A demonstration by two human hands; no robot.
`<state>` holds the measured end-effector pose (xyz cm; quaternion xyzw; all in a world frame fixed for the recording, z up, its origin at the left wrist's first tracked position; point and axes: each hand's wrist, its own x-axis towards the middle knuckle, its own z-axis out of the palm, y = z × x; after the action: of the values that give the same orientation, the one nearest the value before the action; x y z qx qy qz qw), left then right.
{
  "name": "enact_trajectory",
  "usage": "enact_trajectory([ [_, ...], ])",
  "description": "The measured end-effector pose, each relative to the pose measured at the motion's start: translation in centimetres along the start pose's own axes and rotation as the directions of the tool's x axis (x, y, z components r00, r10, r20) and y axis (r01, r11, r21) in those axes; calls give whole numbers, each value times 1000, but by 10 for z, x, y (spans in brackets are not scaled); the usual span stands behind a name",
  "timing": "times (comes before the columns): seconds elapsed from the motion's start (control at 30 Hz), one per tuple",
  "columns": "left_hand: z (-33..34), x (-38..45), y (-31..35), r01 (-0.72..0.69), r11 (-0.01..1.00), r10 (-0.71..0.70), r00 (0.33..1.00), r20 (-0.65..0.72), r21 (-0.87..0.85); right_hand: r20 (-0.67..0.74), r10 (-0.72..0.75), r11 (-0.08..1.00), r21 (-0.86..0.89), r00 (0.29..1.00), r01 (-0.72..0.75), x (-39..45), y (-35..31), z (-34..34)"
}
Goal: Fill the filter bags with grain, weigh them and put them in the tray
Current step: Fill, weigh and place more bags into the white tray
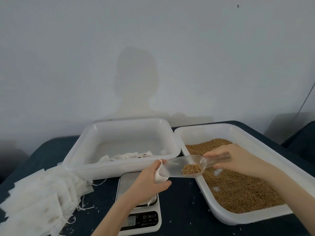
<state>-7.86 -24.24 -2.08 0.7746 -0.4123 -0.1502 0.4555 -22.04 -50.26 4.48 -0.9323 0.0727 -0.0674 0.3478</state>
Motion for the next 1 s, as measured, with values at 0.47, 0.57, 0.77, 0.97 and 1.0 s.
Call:
enact_trajectory([
  [0.47,-4,3,-6,23,993,-23,1000,-1,120,-1,-94,903,-420,996,85,22,-31,10],
  [0.57,1,6,-9,36,984,-40,999,18,173,32,-161,814,-561,987,151,29,-42,11],
  [0.77,3,10,-15,65,991,-59,997,-48,116,43,-279,681,-695,959,229,42,-68,7],
  [0.97,5,17,-15,95,995,-93,981,-172,6,149,-374,382,-874,915,299,55,-119,5],
  [1.0,7,17,-15,100,995,-100,978,-185,-11,174,-389,323,-894,905,311,56,-129,5],
])
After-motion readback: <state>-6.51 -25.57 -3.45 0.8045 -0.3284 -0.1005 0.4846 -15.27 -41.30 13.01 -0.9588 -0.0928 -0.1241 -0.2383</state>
